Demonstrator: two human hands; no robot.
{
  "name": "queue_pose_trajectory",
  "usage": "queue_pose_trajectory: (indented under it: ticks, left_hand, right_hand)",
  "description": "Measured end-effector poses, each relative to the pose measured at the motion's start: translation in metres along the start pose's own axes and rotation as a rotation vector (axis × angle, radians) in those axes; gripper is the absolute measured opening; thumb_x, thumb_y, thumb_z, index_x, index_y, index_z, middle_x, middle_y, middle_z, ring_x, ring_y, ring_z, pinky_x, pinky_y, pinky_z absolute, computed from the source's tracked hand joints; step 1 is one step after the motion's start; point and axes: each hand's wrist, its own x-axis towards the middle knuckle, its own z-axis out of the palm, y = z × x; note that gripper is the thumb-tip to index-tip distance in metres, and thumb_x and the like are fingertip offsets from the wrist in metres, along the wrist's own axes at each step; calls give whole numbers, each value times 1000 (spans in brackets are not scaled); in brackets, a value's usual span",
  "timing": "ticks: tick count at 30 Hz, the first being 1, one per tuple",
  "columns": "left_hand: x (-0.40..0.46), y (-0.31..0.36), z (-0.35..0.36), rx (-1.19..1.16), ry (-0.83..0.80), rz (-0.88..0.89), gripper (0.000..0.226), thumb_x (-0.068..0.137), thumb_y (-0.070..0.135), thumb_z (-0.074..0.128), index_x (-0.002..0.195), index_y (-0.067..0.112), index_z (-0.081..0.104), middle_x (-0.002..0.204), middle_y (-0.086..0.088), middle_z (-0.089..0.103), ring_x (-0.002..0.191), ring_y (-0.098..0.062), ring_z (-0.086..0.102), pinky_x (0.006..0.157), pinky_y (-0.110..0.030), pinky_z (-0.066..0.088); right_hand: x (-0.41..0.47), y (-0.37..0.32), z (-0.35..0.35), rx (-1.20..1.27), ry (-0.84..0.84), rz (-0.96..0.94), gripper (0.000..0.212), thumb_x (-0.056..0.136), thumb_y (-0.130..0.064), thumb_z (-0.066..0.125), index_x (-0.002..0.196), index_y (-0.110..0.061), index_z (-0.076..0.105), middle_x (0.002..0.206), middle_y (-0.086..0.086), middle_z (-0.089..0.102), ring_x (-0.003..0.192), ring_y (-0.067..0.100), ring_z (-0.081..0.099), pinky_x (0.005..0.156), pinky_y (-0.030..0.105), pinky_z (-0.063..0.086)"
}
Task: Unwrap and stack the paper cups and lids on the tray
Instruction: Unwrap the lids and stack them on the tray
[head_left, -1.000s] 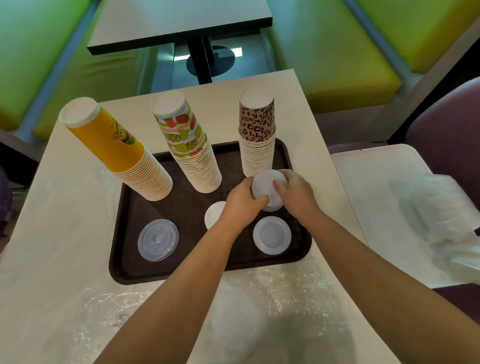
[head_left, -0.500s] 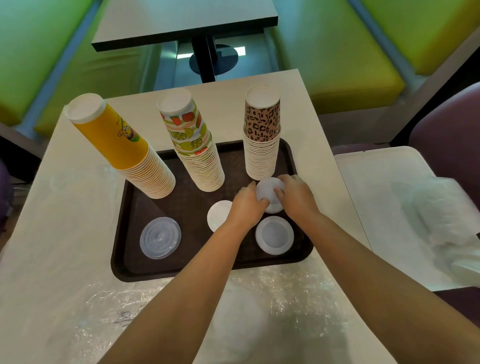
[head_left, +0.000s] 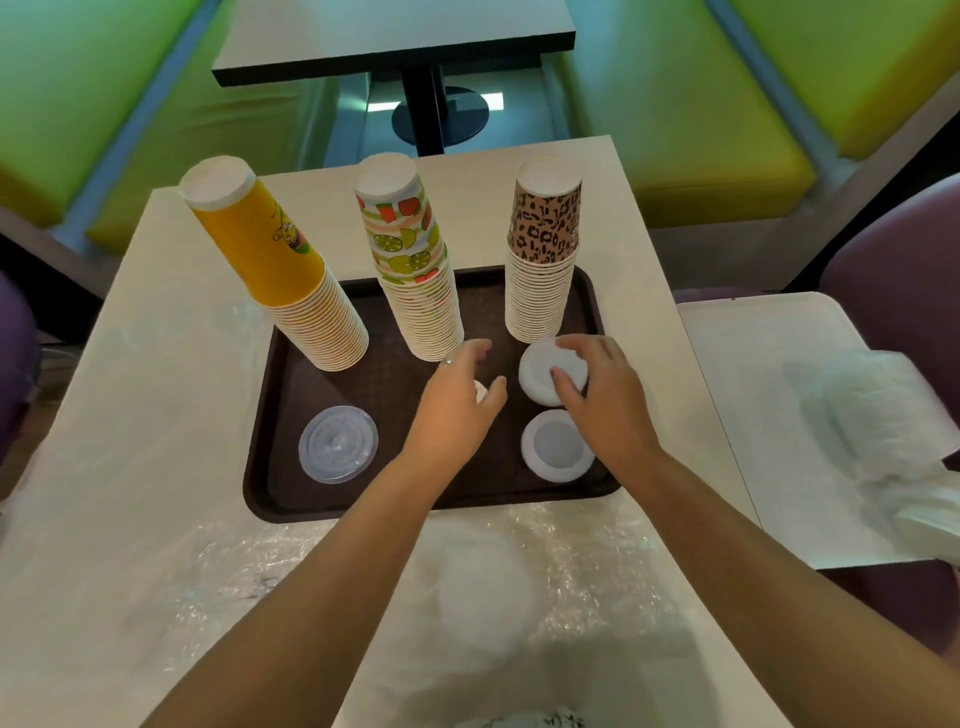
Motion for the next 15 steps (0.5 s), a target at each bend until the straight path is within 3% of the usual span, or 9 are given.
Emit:
queue_pose_trajectory:
  ticks: [2,5,9,12,15]
  left_hand:
    - [-18,-4,-14,-35,75,-46,39,92,21,58,129,20,46,130,1,53,114,-12,53,91,-21,43]
    - [-47,-13,-28,-10,148,-88,16,90,22,61,102,21,50,102,2,59,83,-10,57,65,-10,43]
    - [-85,-28,-37,54,39,-40,12,91,24,61,84,15,61,72,5,58,64,-10,54,56,-14,39]
    - [-106,-39,-37,115,-159,-58,17,89,30,63,85,14,67,73,4,63,67,-9,59,64,-23,47]
    - [-121,-50,-30,191,-307,-74,24,89,37,62,100,15,63,90,2,65,74,-8,58,62,-19,44]
  right_hand:
    - [-19,-13,-1,37,-59,-38,31,90,-21,62,121,-18,58,130,1,54,112,13,54,86,7,35]
    - [-49,-28,-2,65,-216,-77,29,88,-22,64,117,-19,61,120,-4,59,99,2,54,76,-1,32]
    - [-83,-41,-3,52,-433,-70,35,87,-28,65,121,-22,57,118,-5,58,100,5,56,81,12,47]
    - [-101,-46,-2,-1,-547,-21,44,85,-33,67,126,-23,52,123,-5,56,104,8,55,87,20,48]
    - [-115,-45,1,-123,-622,20,52,85,-37,67,131,-24,46,128,-3,51,108,12,54,90,23,45]
